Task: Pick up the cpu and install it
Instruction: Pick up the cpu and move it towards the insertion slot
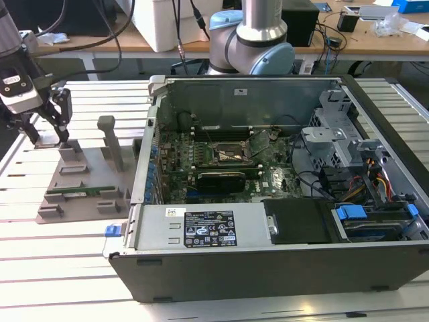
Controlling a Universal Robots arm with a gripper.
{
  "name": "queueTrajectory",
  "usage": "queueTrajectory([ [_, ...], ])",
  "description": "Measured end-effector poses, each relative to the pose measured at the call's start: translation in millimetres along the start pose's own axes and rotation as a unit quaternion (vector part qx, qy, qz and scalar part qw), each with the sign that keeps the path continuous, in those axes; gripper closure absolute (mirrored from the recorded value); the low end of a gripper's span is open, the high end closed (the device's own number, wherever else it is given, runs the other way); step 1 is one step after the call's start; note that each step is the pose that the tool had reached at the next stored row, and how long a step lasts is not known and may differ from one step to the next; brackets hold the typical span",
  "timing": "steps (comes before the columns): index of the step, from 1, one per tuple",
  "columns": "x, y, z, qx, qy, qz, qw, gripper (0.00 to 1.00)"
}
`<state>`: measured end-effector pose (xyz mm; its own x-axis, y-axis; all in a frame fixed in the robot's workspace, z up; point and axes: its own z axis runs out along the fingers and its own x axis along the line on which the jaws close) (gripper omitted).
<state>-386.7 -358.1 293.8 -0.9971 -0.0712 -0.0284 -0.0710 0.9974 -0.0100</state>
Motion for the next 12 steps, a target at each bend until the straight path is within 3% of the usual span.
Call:
queueTrajectory([
  [10,-0.6,1.0,-18.7,0.0,0.0,0.0,1.0,0.45],
  [11,-0.7,1.2,-22.5,0.0,0.0,0.0,1.0,0.45],
  [12,-1.1,1.8,-32.7,0.0,0.0,0.0,1.0,0.45],
])
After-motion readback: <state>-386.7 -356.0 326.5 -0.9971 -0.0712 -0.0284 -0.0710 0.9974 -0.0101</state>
